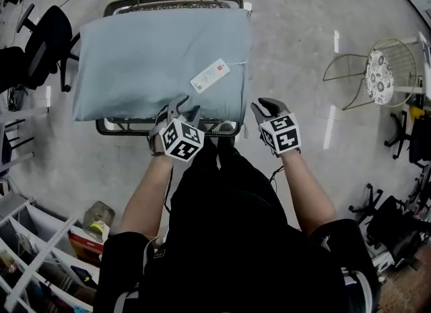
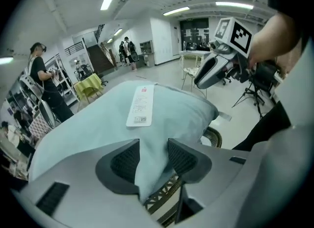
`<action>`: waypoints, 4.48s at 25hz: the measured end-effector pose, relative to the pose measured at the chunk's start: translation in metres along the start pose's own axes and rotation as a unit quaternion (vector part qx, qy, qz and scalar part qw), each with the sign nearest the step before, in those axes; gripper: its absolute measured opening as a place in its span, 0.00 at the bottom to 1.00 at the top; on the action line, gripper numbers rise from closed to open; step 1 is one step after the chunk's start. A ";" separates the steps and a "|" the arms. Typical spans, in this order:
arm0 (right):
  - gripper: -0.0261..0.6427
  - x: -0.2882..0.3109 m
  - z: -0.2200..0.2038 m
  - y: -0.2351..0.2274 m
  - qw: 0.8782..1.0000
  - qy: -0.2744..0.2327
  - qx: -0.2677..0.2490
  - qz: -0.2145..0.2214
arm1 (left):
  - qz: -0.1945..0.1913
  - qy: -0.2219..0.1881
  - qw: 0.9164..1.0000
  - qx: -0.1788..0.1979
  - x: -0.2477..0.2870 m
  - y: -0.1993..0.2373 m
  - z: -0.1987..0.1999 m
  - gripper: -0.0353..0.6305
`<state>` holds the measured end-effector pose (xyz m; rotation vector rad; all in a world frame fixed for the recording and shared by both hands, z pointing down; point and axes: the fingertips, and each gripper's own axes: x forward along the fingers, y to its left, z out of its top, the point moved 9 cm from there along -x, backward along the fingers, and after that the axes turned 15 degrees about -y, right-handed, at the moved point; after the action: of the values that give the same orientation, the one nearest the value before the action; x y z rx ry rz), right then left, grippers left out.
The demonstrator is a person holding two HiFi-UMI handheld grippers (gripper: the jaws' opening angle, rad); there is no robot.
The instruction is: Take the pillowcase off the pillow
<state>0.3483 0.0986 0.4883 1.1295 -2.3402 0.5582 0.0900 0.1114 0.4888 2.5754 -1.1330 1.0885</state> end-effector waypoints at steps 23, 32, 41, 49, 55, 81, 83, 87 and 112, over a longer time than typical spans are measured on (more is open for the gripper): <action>0.30 0.028 -0.023 0.022 0.984 0.037 0.040 0.169 | 0.089 0.069 0.994 0.000 -0.015 0.020 -0.015 0.06; 0.36 0.040 -0.024 0.051 0.978 0.089 -0.082 0.172 | 0.103 0.066 0.992 -0.018 -0.024 0.023 -0.020 0.06; 0.10 0.054 -0.016 0.048 0.963 0.081 -0.195 0.167 | 0.111 0.097 0.987 0.066 -0.026 0.021 -0.028 0.06; 0.08 0.035 0.019 0.027 0.966 0.061 -0.181 0.176 | 0.147 0.115 0.980 0.071 -0.047 0.053 -0.035 0.06; 0.09 0.038 0.028 -0.001 0.980 0.056 -0.124 0.146 | 0.152 0.071 0.985 -0.039 -0.076 0.070 -0.059 0.06; 0.09 0.018 0.040 0.013 0.979 0.058 -0.123 0.150 | 0.121 0.109 0.986 0.040 -0.078 0.083 -0.085 0.06; 0.08 0.020 0.043 0.023 0.981 0.061 -0.122 0.137 | 0.115 0.083 0.987 0.079 -0.074 0.066 -0.072 0.07; 0.08 0.014 0.039 0.038 0.986 0.068 -0.101 0.117 | 0.064 -0.006 0.989 0.134 -0.059 0.005 -0.027 0.25; 0.08 -0.013 0.046 0.052 0.997 0.021 -0.035 0.058 | 0.020 0.057 0.976 0.210 -0.055 0.052 -0.099 0.47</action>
<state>0.3020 0.1111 0.4359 0.9457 -2.3819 0.5315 -0.0270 0.1442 0.5159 2.7513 -1.0212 1.6160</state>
